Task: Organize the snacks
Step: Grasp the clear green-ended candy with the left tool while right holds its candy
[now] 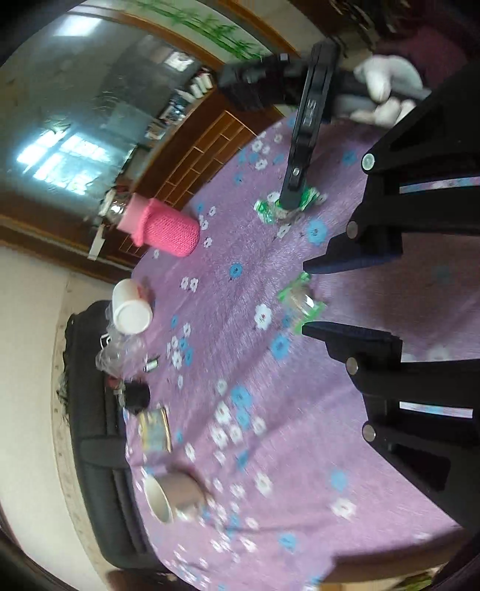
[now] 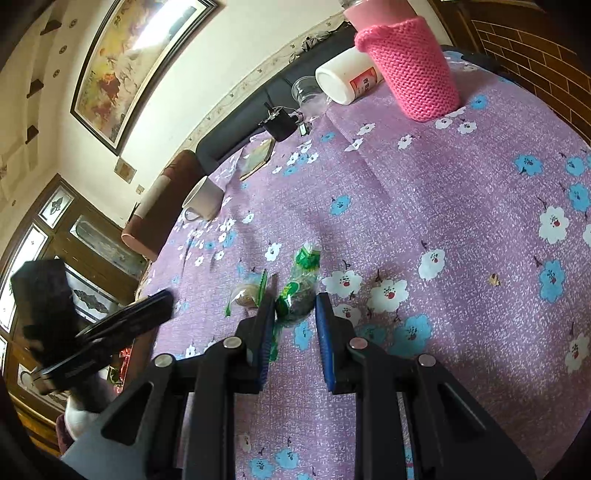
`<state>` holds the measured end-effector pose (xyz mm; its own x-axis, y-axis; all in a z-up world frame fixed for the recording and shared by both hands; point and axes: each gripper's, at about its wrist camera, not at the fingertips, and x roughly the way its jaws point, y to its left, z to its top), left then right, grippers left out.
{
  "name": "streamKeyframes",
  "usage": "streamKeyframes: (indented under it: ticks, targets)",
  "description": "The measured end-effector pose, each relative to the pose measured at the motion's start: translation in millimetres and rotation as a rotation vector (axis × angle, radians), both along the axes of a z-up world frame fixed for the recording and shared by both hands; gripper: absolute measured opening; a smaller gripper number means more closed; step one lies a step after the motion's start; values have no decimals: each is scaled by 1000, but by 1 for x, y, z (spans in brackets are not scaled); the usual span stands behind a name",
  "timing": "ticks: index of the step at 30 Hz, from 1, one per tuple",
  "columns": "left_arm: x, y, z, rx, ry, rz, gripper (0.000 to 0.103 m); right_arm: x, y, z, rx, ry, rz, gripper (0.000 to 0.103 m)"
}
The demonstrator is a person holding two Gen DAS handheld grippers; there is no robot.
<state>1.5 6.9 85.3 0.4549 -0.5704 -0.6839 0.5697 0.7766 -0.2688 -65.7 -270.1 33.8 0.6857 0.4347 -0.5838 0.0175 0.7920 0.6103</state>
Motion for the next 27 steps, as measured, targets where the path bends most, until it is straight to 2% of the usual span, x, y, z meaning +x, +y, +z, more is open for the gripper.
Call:
streamKeyframes:
  ticks: [1, 3, 5, 8, 13, 18, 19, 20, 22, 23, 26, 27]
  targets:
    - [-2, 2, 0, 5, 3, 6, 31, 1, 1, -2, 7, 6, -4, 24]
    - [-2, -2, -4, 20, 3, -4, 67, 3, 2, -7, 33, 21, -2, 24]
    - [1, -15, -12, 42, -7, -28, 72, 3, 3, -10, 45, 31, -4, 24]
    - [8, -34, -23, 94, -21, -74, 72, 2, 1, -9, 49, 27, -11, 24]
    - [19, -74, -42, 237, -76, -153, 72, 3, -3, -11, 81, 30, -10, 24]
    - [34, -90, -56, 280, -71, -179, 71, 4, -3, -10, 96, 27, 3, 24]
    - [37, -92, -60, 293, -60, -180, 69, 5, -4, -9, 100, 25, 6, 24]
    - [38, -94, -65, 319, -58, -174, 58, 6, -4, -9, 100, 26, 8, 24]
    - [36, -92, -65, 300, -59, -177, 49, 6, -3, -10, 98, 31, 12, 24]
    - [36, -90, -64, 291, -55, -170, 41, 7, -3, -10, 100, 33, 14, 24]
    - [32, -81, -59, 269, -53, -148, 39, 7, -2, -11, 101, 36, 20, 24]
    - [31, -76, -57, 255, -48, -140, 34, 8, -1, -11, 98, 36, 22, 24]
